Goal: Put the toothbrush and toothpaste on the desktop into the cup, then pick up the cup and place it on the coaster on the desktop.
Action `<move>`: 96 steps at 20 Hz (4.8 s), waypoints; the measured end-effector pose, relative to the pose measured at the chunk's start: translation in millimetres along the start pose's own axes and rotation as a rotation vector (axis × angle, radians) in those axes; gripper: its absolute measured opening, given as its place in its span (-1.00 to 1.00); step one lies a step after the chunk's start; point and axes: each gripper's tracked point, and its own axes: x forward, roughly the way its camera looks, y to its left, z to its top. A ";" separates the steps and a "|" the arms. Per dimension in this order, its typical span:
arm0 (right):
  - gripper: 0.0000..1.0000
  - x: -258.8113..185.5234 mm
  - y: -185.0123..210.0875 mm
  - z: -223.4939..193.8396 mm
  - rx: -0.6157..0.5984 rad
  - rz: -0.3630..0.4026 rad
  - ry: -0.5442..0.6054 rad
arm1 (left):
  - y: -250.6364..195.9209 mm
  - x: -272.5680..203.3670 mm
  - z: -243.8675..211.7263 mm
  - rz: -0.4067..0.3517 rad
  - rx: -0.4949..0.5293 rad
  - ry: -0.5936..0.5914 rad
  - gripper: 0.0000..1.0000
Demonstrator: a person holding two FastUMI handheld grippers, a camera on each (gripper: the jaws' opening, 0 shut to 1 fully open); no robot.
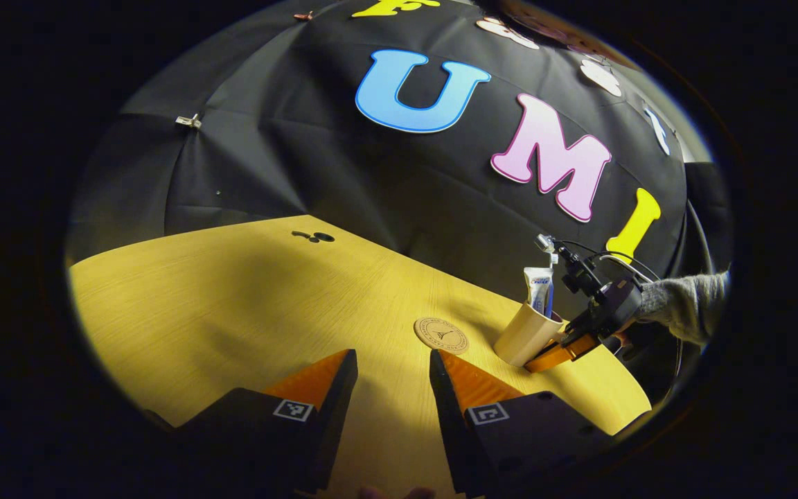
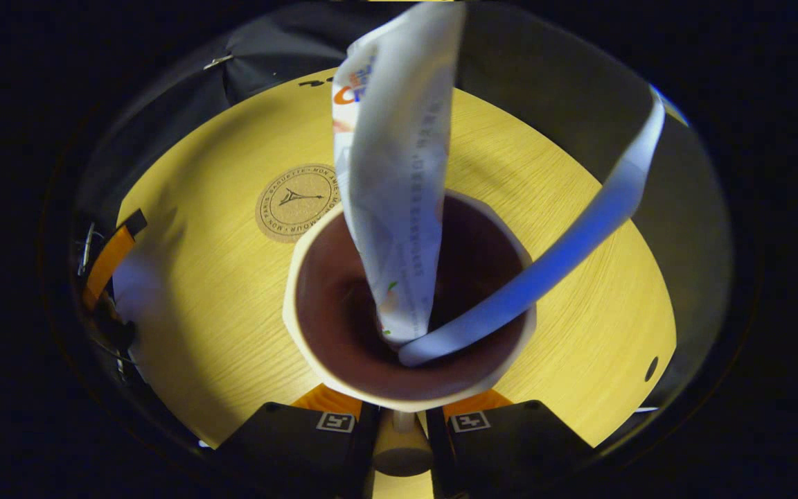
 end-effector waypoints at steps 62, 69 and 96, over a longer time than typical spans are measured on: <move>0.03 -183.7 75.1 71.5 0.129 -0.007 -0.349 | -18.1 -62.8 92.4 -0.065 0.123 0.002 0.32; 0.02 -281.8 86.1 60.9 0.232 -0.040 -0.572 | -86.7 -100.7 150.2 -0.119 0.198 -0.011 0.32; 0.08 -443.0 149.2 46.6 0.285 -0.126 -1.114 | -209.4 -158.2 215.0 -0.199 0.362 -0.101 0.34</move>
